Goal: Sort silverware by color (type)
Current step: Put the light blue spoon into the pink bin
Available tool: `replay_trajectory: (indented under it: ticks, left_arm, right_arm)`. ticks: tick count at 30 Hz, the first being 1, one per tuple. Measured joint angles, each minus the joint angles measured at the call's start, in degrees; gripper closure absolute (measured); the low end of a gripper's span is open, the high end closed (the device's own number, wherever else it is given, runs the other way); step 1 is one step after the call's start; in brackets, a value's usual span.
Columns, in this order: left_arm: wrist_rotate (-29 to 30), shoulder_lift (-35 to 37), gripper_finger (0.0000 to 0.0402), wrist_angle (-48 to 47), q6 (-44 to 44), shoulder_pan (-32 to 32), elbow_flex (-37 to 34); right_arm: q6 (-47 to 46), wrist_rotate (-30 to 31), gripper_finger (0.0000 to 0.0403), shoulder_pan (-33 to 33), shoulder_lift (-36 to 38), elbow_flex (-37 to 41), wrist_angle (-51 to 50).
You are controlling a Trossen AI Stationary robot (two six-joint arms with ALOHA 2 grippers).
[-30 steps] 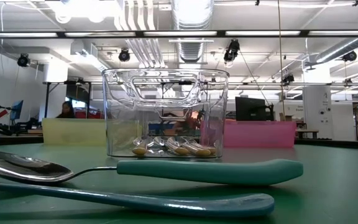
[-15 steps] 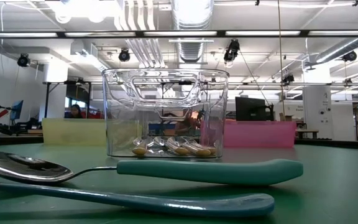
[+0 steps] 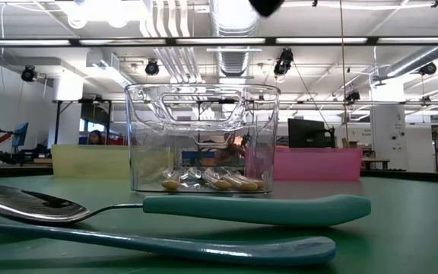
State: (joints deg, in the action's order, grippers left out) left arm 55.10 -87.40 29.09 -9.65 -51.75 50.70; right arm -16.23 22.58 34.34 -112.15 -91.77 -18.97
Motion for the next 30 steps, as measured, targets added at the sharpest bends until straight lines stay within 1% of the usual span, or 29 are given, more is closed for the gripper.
replay_trajectory:
  ticks: [7,13,27,30]
  left_arm:
    - [-0.04,-2.97,0.0401,3.30,1.25,-0.64,-0.04]
    - [0.00,-4.79,0.0401,5.67,1.21,-0.69,0.31]
    - [0.03,-4.41,0.0401,6.31,0.33,-0.71,0.31]
    - [0.03,-4.39,0.0401,6.31,0.33,-0.71,0.31]
  right_arm:
    - [-3.55,-0.04,0.0394,0.36,-5.34,0.00,1.42]
    - [-3.50,-0.01,0.0394,0.25,-8.81,-0.02,1.87]
    - [-4.87,-0.03,0.0393,-0.85,-11.68,-0.07,5.12]
    - [-4.78,0.12,0.0386,-1.00,-11.70,-0.07,5.99]
